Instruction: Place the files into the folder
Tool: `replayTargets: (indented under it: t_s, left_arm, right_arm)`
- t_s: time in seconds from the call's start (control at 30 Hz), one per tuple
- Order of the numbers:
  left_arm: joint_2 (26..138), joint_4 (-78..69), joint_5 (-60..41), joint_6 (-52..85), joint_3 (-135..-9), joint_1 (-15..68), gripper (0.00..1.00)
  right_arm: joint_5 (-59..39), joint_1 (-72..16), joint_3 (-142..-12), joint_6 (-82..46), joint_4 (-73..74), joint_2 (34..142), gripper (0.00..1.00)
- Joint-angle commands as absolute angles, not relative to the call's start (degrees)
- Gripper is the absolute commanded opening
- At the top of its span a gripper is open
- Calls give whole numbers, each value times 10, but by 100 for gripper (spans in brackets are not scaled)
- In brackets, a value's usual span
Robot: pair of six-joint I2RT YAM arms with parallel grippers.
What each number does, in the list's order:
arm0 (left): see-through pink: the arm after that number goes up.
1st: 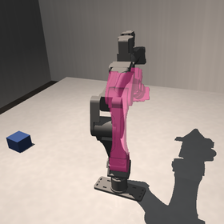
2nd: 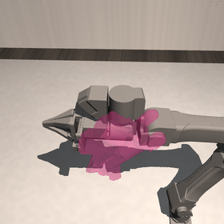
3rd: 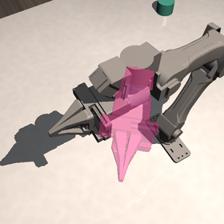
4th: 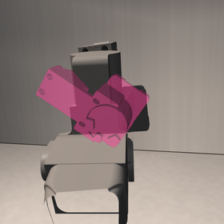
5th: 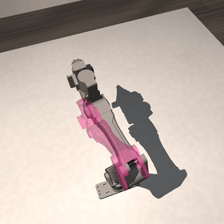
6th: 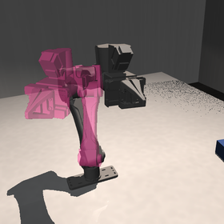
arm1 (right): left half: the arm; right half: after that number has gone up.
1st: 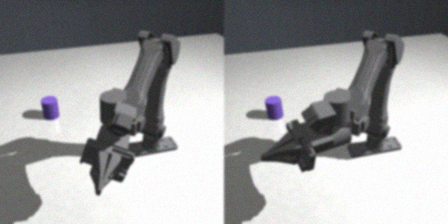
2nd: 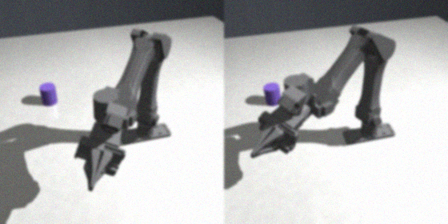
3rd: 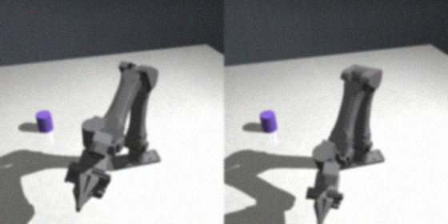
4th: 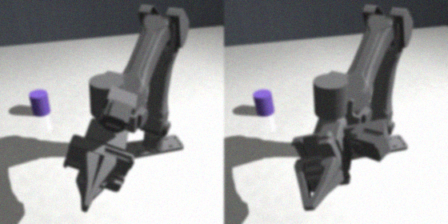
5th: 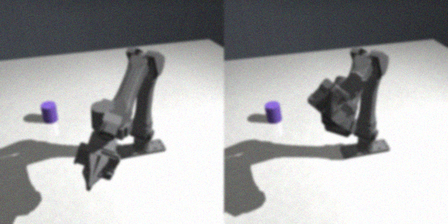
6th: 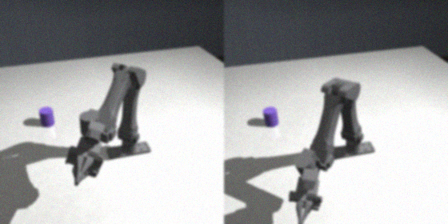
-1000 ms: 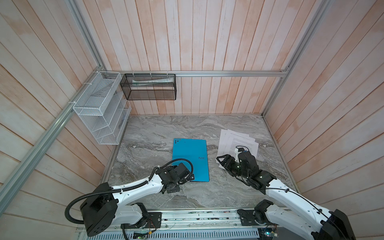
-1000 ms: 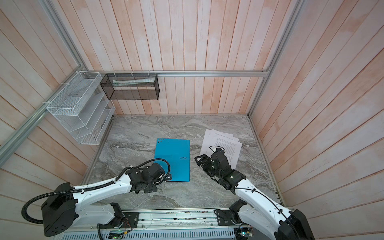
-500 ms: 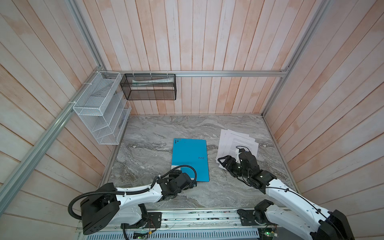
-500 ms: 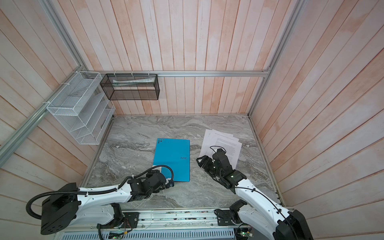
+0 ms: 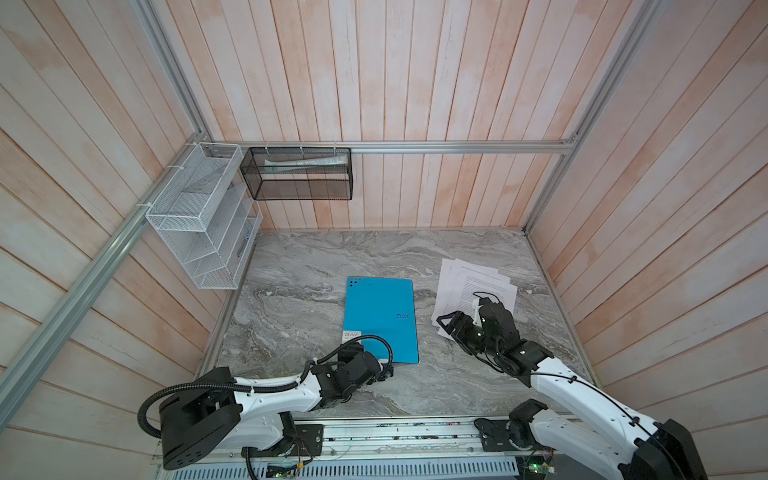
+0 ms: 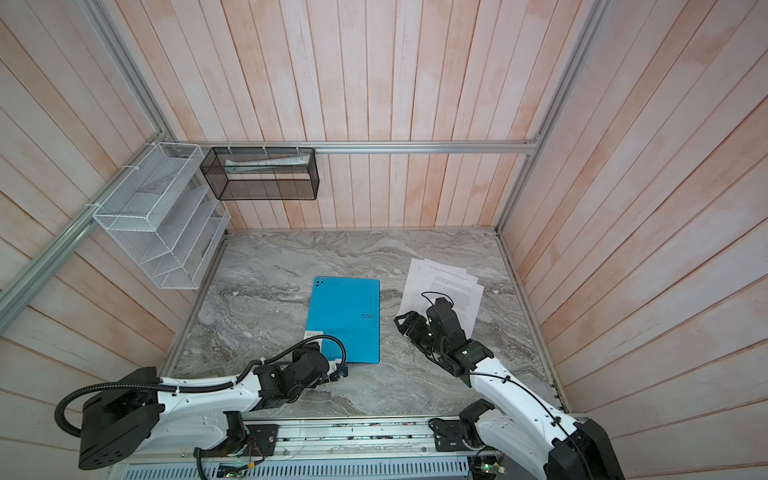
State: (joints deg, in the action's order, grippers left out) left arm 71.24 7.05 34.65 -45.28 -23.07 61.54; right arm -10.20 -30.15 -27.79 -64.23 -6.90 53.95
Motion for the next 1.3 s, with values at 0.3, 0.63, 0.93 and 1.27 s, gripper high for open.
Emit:
replayTargets:
  t_s: [0.3,0.63,0.93,1.27]
  left_arm:
    - [755,-24,378,-463,-207,620,48]
    - [730,-25,403,-434,-209,621,5]
    - [706,11,411,-374,-221,621,0]
    - [689,17,405,-364,-221,621,0]
  right_arm:
    - [-109,-291,-272,-626,-74,530,78]
    - [-114,-284,-277,-612,-86,518,78]
    - [-220,-284,-281,-582,-5,585,79]
    - [-349,-315,-349,-554,110,787,77]
